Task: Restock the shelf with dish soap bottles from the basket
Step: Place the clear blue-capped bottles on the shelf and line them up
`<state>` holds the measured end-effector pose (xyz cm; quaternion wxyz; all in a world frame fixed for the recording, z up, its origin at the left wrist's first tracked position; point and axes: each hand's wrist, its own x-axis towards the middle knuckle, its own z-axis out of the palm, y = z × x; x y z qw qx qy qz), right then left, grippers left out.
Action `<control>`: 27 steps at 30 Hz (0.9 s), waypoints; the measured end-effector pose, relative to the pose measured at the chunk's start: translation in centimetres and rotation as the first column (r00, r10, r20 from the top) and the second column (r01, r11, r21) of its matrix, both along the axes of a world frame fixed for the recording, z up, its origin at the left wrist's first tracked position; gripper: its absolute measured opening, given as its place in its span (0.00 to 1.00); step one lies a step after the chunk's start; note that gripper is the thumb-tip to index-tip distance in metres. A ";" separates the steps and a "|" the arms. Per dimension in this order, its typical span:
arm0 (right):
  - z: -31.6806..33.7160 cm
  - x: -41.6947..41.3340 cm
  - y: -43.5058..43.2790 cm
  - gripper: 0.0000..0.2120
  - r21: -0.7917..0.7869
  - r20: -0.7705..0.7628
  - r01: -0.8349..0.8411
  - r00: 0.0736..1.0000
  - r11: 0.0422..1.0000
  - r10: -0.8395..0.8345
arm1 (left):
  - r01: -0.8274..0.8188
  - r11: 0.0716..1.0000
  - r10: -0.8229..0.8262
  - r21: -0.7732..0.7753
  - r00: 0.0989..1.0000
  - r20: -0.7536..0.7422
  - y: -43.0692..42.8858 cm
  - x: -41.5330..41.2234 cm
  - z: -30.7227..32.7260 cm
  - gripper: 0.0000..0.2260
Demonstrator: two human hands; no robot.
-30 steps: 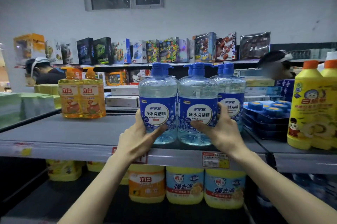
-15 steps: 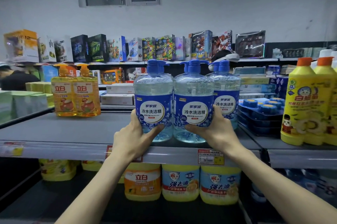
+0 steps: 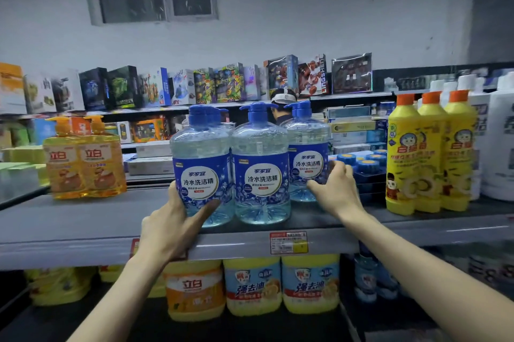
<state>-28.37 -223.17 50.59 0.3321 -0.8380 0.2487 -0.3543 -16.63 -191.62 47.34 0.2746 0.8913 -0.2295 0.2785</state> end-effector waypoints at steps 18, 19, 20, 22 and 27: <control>0.6 -0.9 0.1 0.34 -0.152 -0.350 -0.093 0.936 0.984 0.034 | 0.094 0.995 -0.101 -0.043 0.970 -0.221 0.7 -2.0 2.2 0.47; 0.3 -1.3 0.3 0.33 -0.190 -0.358 -0.110 0.933 0.976 0.036 | 0.114 0.992 -0.125 -0.062 0.962 -0.241 0.8 -2.2 2.5 0.46; 0.0 -1.9 0.5 0.32 -0.221 -0.362 -0.134 0.931 0.966 0.046 | 0.117 0.991 -0.128 -0.059 0.960 -0.247 0.9 -2.5 2.8 0.44; -0.8 -3.3 0.8 0.35 -0.277 -0.372 -0.188 0.925 0.942 0.075 | 0.078 0.997 -0.073 0.009 0.970 -0.232 1.0 -3.4 2.9 0.39; -2.1 -7.1 1.4 0.38 -0.370 -0.378 -0.267 0.918 0.890 0.118 | -0.050 0.982 0.083 0.182 0.981 -0.178 0.8 -6.7 2.4 0.29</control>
